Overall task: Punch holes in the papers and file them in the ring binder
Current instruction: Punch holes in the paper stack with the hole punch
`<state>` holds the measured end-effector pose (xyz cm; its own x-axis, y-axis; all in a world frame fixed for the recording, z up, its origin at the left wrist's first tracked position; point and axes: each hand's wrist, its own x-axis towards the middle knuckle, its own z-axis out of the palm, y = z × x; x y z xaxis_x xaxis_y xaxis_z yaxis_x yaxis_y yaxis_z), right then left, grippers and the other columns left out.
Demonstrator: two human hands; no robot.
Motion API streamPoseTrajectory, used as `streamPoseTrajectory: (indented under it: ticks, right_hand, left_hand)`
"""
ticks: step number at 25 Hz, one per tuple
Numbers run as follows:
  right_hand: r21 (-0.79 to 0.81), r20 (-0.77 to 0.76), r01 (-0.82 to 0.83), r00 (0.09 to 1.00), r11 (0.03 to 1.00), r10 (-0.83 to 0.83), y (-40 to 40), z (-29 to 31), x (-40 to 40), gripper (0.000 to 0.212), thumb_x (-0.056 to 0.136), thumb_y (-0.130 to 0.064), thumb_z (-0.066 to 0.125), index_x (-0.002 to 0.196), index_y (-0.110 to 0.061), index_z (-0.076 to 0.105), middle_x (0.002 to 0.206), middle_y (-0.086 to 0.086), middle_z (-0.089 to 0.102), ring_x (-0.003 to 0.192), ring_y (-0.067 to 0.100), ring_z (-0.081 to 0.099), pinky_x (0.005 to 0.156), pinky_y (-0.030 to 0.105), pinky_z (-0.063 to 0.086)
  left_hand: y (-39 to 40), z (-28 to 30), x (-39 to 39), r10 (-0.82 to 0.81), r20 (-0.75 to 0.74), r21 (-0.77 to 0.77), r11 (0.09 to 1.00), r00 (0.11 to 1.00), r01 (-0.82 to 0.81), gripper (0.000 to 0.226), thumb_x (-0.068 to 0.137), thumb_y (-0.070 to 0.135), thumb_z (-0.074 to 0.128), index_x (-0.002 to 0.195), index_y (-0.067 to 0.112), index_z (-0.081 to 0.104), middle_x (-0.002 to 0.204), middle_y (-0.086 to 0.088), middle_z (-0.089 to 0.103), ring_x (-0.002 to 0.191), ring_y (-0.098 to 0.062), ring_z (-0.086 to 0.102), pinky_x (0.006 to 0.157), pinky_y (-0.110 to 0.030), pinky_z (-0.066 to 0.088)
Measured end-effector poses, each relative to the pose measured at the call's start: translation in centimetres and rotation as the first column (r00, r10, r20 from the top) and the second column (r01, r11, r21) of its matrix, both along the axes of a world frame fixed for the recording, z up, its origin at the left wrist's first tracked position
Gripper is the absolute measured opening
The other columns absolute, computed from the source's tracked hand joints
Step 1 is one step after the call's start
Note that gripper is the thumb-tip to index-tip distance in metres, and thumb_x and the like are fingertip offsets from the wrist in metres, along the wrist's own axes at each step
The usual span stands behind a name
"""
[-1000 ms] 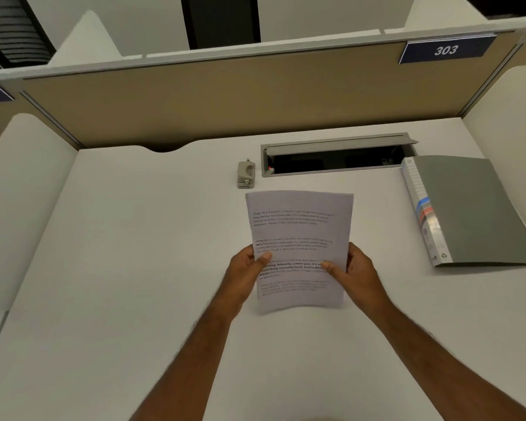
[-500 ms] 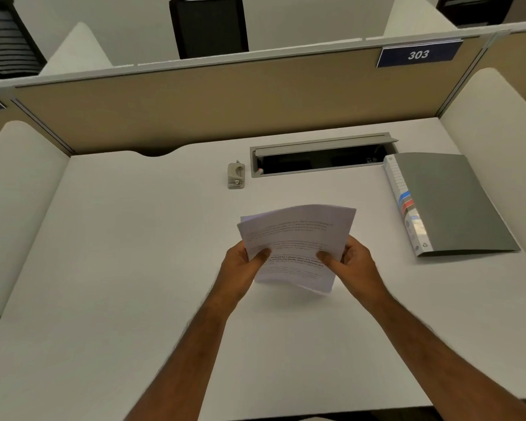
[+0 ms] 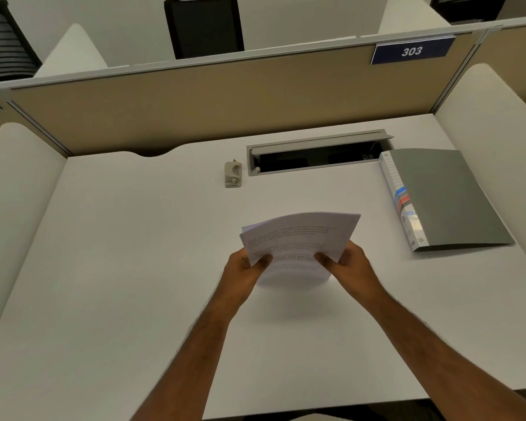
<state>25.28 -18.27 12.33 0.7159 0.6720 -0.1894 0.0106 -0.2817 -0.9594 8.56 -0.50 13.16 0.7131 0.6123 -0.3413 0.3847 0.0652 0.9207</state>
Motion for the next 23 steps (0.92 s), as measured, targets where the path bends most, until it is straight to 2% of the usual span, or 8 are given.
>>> streamPoseTrajectory:
  ticks: [4,7,12,14,17,19,23]
  right_hand:
    - [-0.011,0.025,0.004,1.000,1.000,-0.003,0.0,-0.3,0.1,0.032,0.091,-0.026,0.072,0.111,-0.048,0.059,0.108,-0.016,0.070,0.097,0.011,0.070,0.083,0.022,0.057]
    - [-0.034,0.016,-0.006,1.000,0.999,0.006,-0.2,-0.9,-0.1,0.032,0.091,-0.024,0.072,0.112,-0.045,0.059,0.109,-0.017,0.070,0.098,0.005,0.069,0.084,0.021,0.057]
    - [-0.065,0.016,0.000,1.000,0.998,0.001,0.3,-1.0,-0.2,0.034,0.091,-0.021,0.072,0.104,-0.048,0.058,0.104,-0.021,0.068,0.094,0.005,0.068,0.074,0.015,0.055]
    - [-0.065,0.015,-0.006,1.000,0.998,0.006,0.6,-1.0,-0.2,0.033,0.091,-0.022,0.073,0.106,-0.047,0.058,0.104,-0.021,0.069,0.092,0.004,0.069,0.076,0.018,0.058]
    - [-0.042,-0.030,-0.003,1.000,0.999,0.002,0.9,-1.6,-0.2,0.031,0.090,-0.021,0.074,0.116,-0.034,0.062,0.110,-0.012,0.072,0.095,0.008,0.072,0.081,0.029,0.061]
    - [-0.040,-0.064,-0.006,0.998,0.999,0.004,1.4,-1.7,-0.5,0.036,0.089,-0.022,0.075,0.121,-0.027,0.061,0.113,-0.009,0.072,0.096,0.012,0.073,0.080,0.033,0.062]
    - [-0.040,-0.131,-0.029,0.991,0.999,0.023,2.8,-1.7,-1.6,0.040,0.088,-0.021,0.076,0.124,-0.026,0.059,0.115,-0.009,0.072,0.095,0.010,0.073,0.077,0.030,0.062]
  left_hand:
    - [0.0,-0.8,-0.1,0.009,-0.016,0.000,1.000,1.000,-0.009,0.028,0.099,0.033,0.067,0.126,0.037,0.067,0.114,0.012,0.075,0.108,-0.017,0.069,0.097,-0.036,0.058]
    - [-0.1,-1.5,0.0,-0.025,-0.052,-0.009,1.000,0.998,0.024,0.031,0.099,0.031,0.066,0.130,0.035,0.065,0.118,0.012,0.073,0.111,-0.017,0.068,0.102,-0.041,0.056]
    - [0.0,-1.8,0.2,-0.007,-0.059,0.020,1.000,0.998,0.008,0.028,0.102,0.029,0.062,0.129,0.037,0.063,0.118,0.010,0.073,0.110,-0.018,0.068,0.097,-0.038,0.058]
    - [0.3,-1.7,0.0,-0.011,-0.045,0.025,1.000,0.999,0.012,0.029,0.102,0.028,0.062,0.130,0.038,0.063,0.117,0.012,0.073,0.108,-0.016,0.069,0.090,-0.032,0.060]
    - [0.8,-1.5,-0.4,-0.003,-0.014,-0.007,1.000,1.000,0.003,0.031,0.101,0.026,0.064,0.130,0.036,0.064,0.118,0.015,0.074,0.104,-0.011,0.073,0.079,-0.025,0.062]
    - [1.3,-1.4,-0.8,0.014,-0.014,-0.017,1.000,1.000,-0.014,0.029,0.100,0.026,0.066,0.128,0.035,0.065,0.116,0.013,0.075,0.100,-0.012,0.075,0.077,-0.027,0.063]
    - [2.6,-1.7,-2.1,0.037,-0.035,-0.037,0.999,0.999,-0.039,0.025,0.099,0.026,0.068,0.123,0.032,0.066,0.113,0.010,0.077,0.096,-0.013,0.077,0.079,-0.035,0.065]
